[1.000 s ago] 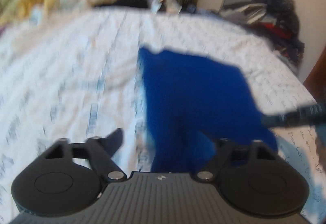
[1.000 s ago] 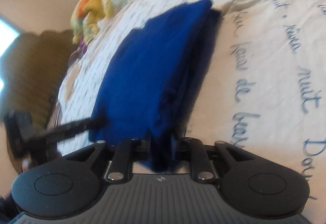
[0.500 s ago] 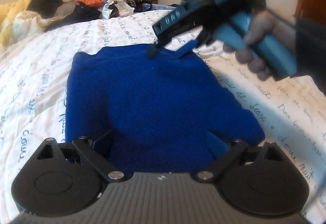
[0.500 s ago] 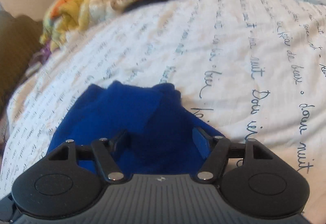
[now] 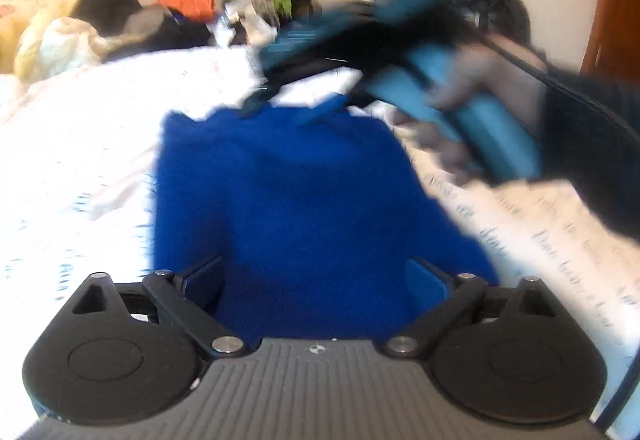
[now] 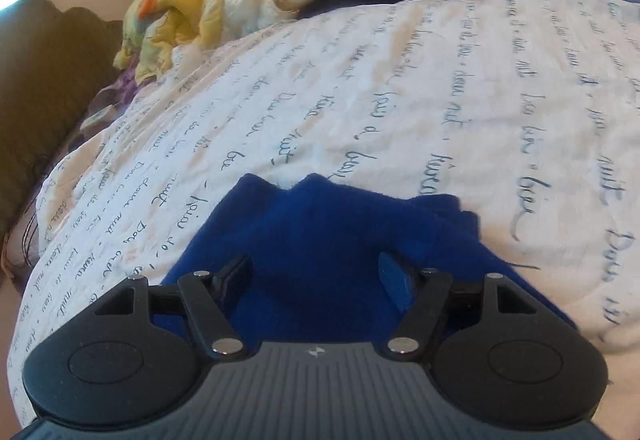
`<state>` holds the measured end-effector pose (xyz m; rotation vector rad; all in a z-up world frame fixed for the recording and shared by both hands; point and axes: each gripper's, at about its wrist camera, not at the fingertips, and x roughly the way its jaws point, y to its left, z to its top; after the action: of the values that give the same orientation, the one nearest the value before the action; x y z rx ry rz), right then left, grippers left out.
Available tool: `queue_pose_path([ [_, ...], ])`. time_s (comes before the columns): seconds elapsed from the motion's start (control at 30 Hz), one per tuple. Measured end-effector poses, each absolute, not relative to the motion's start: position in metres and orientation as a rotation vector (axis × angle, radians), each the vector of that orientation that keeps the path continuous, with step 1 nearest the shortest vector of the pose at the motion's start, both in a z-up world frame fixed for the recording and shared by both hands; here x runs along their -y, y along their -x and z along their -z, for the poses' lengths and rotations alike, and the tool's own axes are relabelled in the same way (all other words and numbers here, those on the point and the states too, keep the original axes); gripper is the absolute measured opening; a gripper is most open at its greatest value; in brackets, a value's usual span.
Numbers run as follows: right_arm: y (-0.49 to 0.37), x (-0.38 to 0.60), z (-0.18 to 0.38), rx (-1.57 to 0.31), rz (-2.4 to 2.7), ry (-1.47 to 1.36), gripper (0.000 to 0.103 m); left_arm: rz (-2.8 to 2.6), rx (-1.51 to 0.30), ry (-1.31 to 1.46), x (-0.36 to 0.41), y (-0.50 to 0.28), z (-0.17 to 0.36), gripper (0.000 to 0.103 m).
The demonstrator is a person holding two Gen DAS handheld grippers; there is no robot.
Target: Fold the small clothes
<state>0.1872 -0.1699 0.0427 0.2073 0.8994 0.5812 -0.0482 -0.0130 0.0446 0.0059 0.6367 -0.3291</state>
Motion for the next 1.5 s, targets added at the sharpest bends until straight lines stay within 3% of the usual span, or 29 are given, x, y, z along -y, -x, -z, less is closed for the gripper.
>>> queue_pose_path([
  [0.1,-0.141,0.208,-0.063,-0.833,-0.668,-0.327,0.071,0.292,-0.566,-0.099,-0.005,0.078,-0.049,0.100],
  [0.27,-0.072,0.252,-0.056,-0.896,-0.695,-0.418,0.073,0.269,-0.566,-0.347,-0.004,0.105,-0.032,0.092],
  [0.43,-0.035,0.266,-0.045,-0.960,-0.683,-0.476,0.071,0.226,-0.624,-0.303,-0.013,0.097,-0.023,0.080],
  [0.47,-0.029,0.265,-0.047,-0.966,-0.673,-0.453,0.069,0.220,-0.622,-0.281,-0.015,0.096,-0.024,0.079],
  [0.6,-0.032,0.252,-0.041,-1.010,-0.662,-0.395,0.042,0.219,-0.646,-0.201,-0.020,0.085,-0.025,0.063],
  [0.67,-0.031,0.248,-0.035,-1.030,-0.645,-0.334,0.029,0.216,-0.644,-0.195,-0.019,0.088,-0.023,0.063],
  [0.9,-0.023,0.265,-0.044,-1.027,-0.630,-0.366,0.028,0.214,-0.643,-0.214,-0.018,0.090,-0.023,0.061],
  [0.97,-0.023,0.263,-0.038,-1.056,-0.630,-0.342,0.027,0.222,-0.647,-0.187,-0.019,0.088,-0.023,0.048],
  [1.03,-0.024,0.258,-0.034,-1.053,-0.644,-0.334,0.027,0.235,-0.654,-0.152,-0.017,0.086,-0.024,0.028],
  [1.1,-0.026,0.258,-0.037,-1.051,-0.642,-0.309,0.008,0.225,-0.658,-0.149,-0.014,0.083,-0.027,0.021],
  [1.13,-0.027,0.259,-0.041,-1.041,-0.645,-0.296,0.005,0.223,-0.668,-0.134,-0.016,0.083,-0.029,0.017],
  [1.23,-0.025,0.274,-0.058,-0.988,-0.632,-0.258,0.005,0.228,-0.698,-0.092,-0.026,0.084,-0.031,0.017],
  [1.37,-0.024,0.284,-0.031,-1.043,-0.604,-0.260,0.006,0.222,-0.692,-0.103,-0.025,0.086,-0.028,0.018],
  [1.43,-0.026,0.287,-0.035,-1.064,-0.596,-0.309,0.011,0.216,-0.722,-0.099,-0.029,0.086,-0.034,0.029],
  [1.5,-0.029,0.292,-0.050,-1.047,-0.606,-0.333,0.025,0.249,-0.731,-0.081,-0.036,0.092,-0.046,0.031],
])
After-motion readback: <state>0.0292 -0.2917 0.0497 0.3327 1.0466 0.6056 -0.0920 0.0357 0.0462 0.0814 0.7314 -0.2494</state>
